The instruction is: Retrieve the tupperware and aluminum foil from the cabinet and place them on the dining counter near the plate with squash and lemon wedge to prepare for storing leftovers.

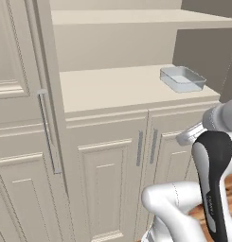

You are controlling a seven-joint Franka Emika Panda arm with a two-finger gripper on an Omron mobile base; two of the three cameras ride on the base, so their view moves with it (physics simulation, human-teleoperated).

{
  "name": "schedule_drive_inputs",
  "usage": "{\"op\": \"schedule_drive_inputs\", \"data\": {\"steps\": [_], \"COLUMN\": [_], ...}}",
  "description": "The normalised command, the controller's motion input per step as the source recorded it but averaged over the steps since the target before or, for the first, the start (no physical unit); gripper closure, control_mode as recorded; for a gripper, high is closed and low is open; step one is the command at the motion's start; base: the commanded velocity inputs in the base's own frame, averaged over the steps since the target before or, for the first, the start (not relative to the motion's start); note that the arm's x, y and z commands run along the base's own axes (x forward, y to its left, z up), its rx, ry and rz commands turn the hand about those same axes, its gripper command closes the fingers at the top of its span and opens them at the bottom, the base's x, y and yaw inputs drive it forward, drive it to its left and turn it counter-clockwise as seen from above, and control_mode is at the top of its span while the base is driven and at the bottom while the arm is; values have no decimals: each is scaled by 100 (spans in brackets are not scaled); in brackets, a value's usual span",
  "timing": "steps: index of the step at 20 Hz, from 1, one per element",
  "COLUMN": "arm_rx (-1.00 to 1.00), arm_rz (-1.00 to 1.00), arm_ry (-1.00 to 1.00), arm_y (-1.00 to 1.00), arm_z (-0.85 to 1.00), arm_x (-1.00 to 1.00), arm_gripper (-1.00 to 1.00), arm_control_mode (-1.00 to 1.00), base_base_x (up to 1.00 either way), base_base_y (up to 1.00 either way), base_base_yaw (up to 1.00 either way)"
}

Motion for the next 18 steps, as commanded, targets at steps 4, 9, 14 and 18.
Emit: {"op": "schedule_drive_inputs", "data": {"steps": [4, 9, 14, 18], "arm_rx": [0, 0, 0, 0], "arm_rz": [0, 0, 0, 0], "arm_ry": [0, 0, -1, 3], "arm_y": [-2, -10, -14, -4], "arm_z": [11, 64, 65, 8], "arm_x": [8, 25, 38, 74], "arm_gripper": [-100, -100, -100, -100], "arm_control_mode": [-100, -100, -100, -100], "base_base_x": [31, 0, 0, 0], "base_base_y": [-2, 0, 0, 0], "base_base_yaw": [-6, 0, 0, 0]}}
